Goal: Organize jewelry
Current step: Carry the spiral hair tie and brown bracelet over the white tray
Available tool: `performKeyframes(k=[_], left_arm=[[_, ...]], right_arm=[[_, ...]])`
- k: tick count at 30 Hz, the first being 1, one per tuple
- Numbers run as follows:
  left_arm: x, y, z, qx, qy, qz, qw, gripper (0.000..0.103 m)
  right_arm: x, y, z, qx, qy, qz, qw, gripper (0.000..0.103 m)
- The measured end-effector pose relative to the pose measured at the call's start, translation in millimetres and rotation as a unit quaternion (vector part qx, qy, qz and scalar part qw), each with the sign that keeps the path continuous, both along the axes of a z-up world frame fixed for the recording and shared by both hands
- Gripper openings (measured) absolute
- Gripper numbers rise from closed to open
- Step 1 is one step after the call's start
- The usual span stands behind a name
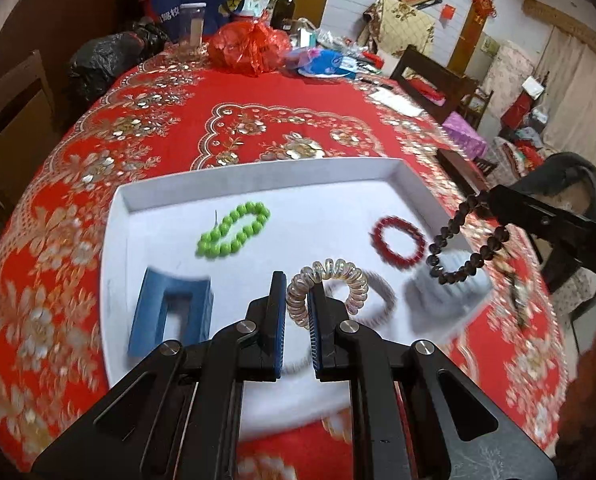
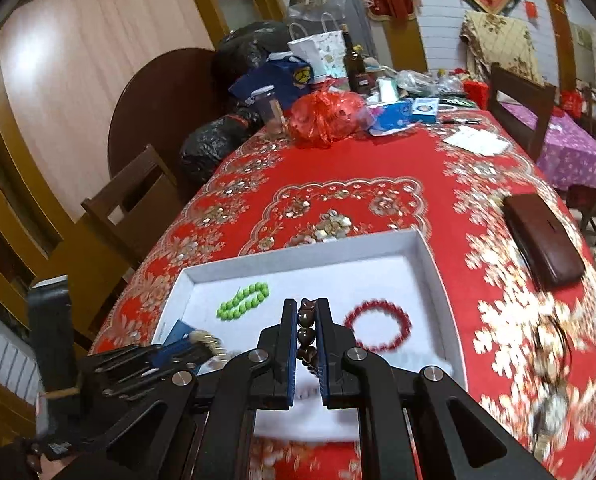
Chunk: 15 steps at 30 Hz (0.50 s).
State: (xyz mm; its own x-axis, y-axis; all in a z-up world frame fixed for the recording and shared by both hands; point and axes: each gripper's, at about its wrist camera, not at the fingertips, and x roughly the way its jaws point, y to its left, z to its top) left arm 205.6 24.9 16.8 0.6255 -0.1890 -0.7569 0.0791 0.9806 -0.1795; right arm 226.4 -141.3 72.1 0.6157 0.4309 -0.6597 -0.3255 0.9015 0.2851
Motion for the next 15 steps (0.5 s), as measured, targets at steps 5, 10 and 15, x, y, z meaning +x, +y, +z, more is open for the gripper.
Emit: performKeyframes(k=[5, 10, 15], left_arm=[[29.5, -6.1, -14.8, 0.005, 0.015, 0.005, 0.9999, 0.009], [49.6, -8.1, -25.1, -0.003, 0.025, 0.011, 0.9996, 0.009], [63.6, -14.6, -33.5, -0.005, 0.038, 0.01, 0.9992, 0.009]], right_arm=[[33.8, 17.3, -5.4, -0.011, 0.002, 0.014, 1.0, 0.008], [65.3, 22.7, -20.6, -0.009, 0.022, 0.009, 1.0, 0.008], [81.9, 29.1, -31.6, 0.002, 0.037, 0.018, 0.999, 0.008]])
